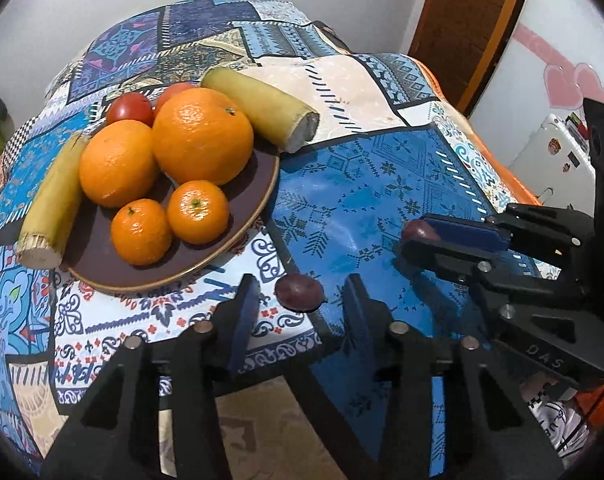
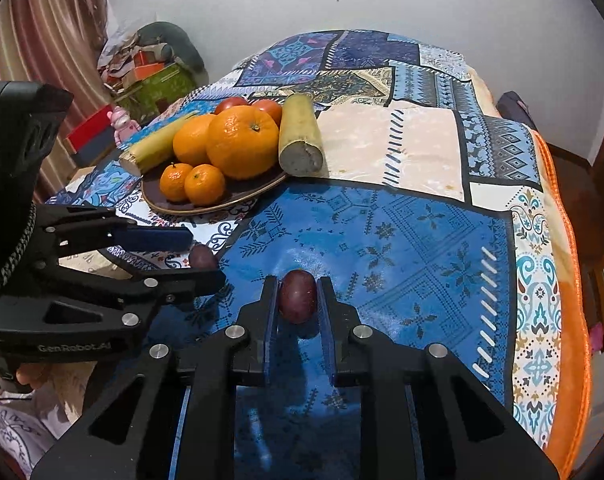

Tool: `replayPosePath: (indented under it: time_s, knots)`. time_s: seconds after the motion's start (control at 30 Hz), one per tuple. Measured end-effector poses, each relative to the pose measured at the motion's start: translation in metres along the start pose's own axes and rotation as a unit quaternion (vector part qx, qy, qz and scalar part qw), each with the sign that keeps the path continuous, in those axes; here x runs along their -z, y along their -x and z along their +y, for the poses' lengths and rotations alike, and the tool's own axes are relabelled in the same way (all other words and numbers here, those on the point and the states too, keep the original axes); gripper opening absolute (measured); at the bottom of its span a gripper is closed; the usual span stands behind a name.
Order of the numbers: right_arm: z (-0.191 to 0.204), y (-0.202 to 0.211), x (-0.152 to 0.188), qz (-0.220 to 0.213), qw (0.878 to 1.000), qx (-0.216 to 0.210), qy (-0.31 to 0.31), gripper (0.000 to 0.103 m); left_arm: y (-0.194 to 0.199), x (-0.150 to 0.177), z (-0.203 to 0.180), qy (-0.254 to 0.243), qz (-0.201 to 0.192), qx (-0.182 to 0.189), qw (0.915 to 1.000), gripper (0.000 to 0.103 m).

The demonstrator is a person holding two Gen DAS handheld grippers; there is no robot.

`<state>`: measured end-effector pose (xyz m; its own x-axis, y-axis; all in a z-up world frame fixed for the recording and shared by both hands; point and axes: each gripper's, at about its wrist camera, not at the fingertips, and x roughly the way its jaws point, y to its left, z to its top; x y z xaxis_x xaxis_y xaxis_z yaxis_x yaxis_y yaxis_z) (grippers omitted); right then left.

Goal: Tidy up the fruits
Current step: 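Grasp a dark red plum with the left gripper while the right gripper grasps another, then carry both plums onto the plate beside the mandarins and open both grippers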

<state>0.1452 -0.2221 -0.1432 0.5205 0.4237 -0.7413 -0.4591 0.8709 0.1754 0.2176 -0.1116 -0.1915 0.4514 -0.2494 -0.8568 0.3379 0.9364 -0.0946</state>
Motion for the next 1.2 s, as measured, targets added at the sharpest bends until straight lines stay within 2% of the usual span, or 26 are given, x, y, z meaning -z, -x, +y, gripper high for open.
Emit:
replayPosePath:
  time_s: [0.17, 0.27, 0.5, 0.77, 1.2]
  knots:
    - [0.0, -0.002, 0.001, 0.003, 1.0, -0.004, 0.0, 0.017, -0.005, 0.0, -0.006, -0.016, 0.003, 0.0, 0.9999, 0.035]
    - [0.0, -0.003, 0.001, 0.006, 1.0, -0.006, -0.001, 0.017, -0.007, -0.001, -0.006, -0.016, 0.004, 0.001, 0.9999, 0.026]
    - [0.003, -0.002, -0.004, 0.004, 1.0, -0.009, 0.003, 0.017, -0.001, -0.001, 0.001, 0.002, -0.001, 0.006, 1.0, 0.025]
    - [0.017, -0.008, -0.021, -0.008, 1.0, -0.018, 0.019, 0.017, 0.03, 0.002, 0.028, 0.04, -0.035, 0.007, 0.9986, 0.025]
    - [0.036, -0.034, -0.05, -0.018, 0.999, -0.038, 0.033, 0.017, 0.055, 0.0, 0.095, 0.096, -0.061, -0.052, 0.9922, 0.025]
